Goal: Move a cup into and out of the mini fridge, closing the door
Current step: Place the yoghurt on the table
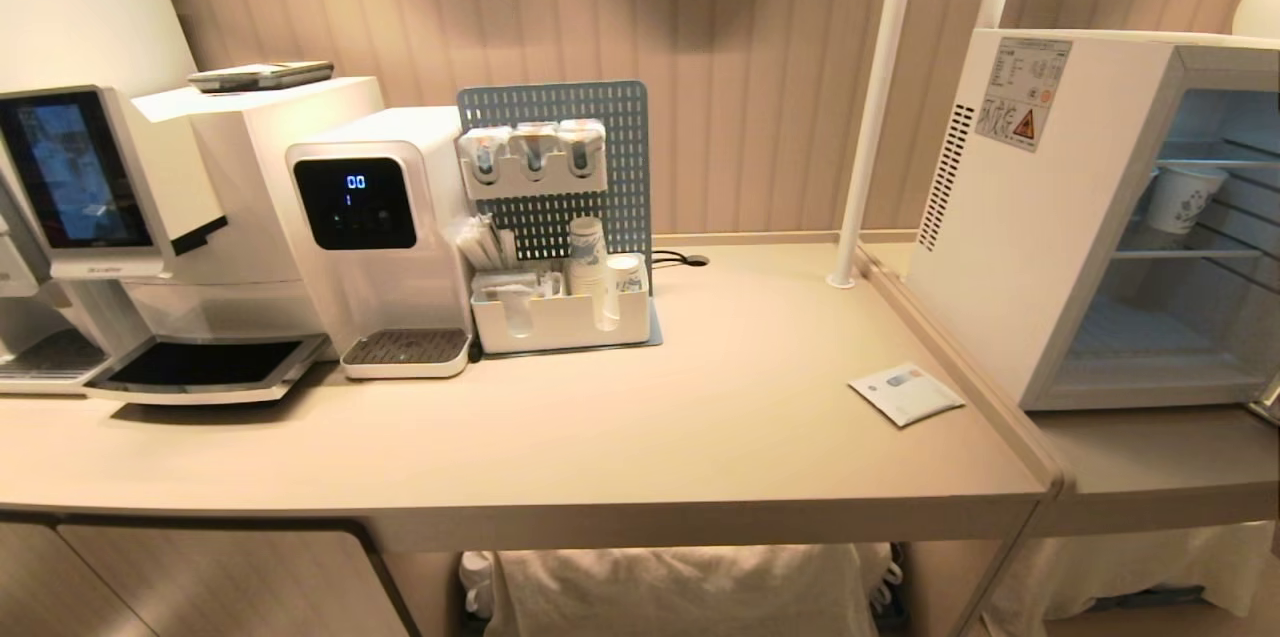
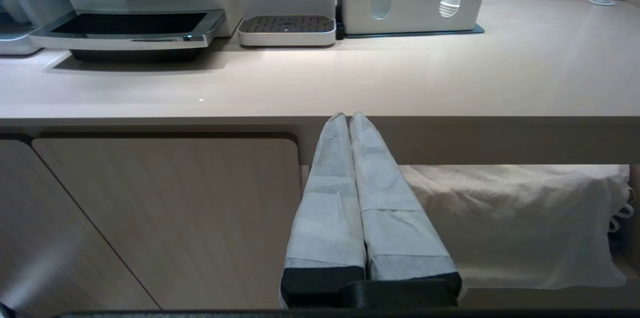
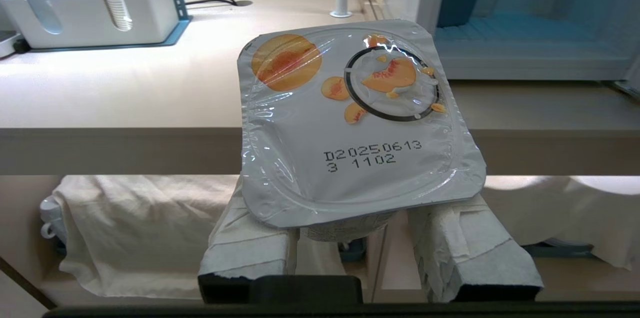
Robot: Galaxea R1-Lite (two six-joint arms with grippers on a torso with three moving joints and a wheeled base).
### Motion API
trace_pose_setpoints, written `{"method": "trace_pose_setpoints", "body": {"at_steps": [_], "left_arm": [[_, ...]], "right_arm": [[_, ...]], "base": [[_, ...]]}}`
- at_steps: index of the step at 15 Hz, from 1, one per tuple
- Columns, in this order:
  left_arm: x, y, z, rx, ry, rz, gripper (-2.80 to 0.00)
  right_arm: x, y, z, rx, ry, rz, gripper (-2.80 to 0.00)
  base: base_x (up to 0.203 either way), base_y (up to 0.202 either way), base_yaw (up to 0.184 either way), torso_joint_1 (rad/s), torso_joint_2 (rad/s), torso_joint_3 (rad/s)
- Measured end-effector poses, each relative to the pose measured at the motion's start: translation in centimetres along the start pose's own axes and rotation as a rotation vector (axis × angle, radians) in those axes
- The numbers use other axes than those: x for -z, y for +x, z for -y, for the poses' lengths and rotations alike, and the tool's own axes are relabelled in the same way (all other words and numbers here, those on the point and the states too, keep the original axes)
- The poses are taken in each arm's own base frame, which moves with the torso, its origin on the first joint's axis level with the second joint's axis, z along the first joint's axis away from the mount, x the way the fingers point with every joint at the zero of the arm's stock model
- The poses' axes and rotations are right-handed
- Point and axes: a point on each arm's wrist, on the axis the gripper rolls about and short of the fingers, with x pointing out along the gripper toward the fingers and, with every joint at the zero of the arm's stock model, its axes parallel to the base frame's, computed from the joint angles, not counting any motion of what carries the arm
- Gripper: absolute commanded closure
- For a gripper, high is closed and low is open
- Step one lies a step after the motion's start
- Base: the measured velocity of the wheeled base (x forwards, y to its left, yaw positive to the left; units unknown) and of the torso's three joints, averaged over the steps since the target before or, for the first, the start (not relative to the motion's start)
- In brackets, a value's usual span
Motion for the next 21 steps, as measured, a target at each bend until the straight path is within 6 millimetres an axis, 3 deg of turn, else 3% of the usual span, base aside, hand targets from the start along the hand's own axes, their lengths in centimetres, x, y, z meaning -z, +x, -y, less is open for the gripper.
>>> {"method": "trace_pose_setpoints", "body": {"at_steps": [7,10,14,16,18,21], "left_arm": [[0.0,0.0,0.0,0.0,0.001,0.0,0.0],[0.0,0.0,0.0,-0.001,0.001,0.0,0.0],[0.0,0.0,0.0,0.0,0.001,0.0,0.0],[0.0,0.0,0.0,-0.001,0.0,0.0,0.0],[0.0,0.0,0.0,0.0,0.0,0.0,0.0],[0.0,0.0,0.0,0.0,0.0,0.0,0.0]], "right_arm": [[0.0,0.0,0.0,0.0,0.001,-0.002,0.0],[0.1,-0.1,0.0,0.0,0.002,-0.054,0.0],[-3.4,1.0,0.2,0.004,0.073,-0.171,0.0],[-5.4,3.8,0.3,0.008,0.1,-0.289,0.0],[-6.4,8.1,0.3,0.018,0.115,-0.406,0.0],[-4.9,16.1,0.5,0.071,0.112,-0.546,0.0]], "base": [[0.0,0.186,0.001,0.003,0.0,0.0],[0.0,0.031,0.002,0.002,0.0,0.001],[0.0,0.0,0.0,0.0,0.0,0.0],[0.0,0.0,0.0,0.0,0.0,0.0],[0.0,0.0,0.0,0.0,0.0,0.0],[0.0,0.0,0.0,0.0,0.0,0.0]]}}
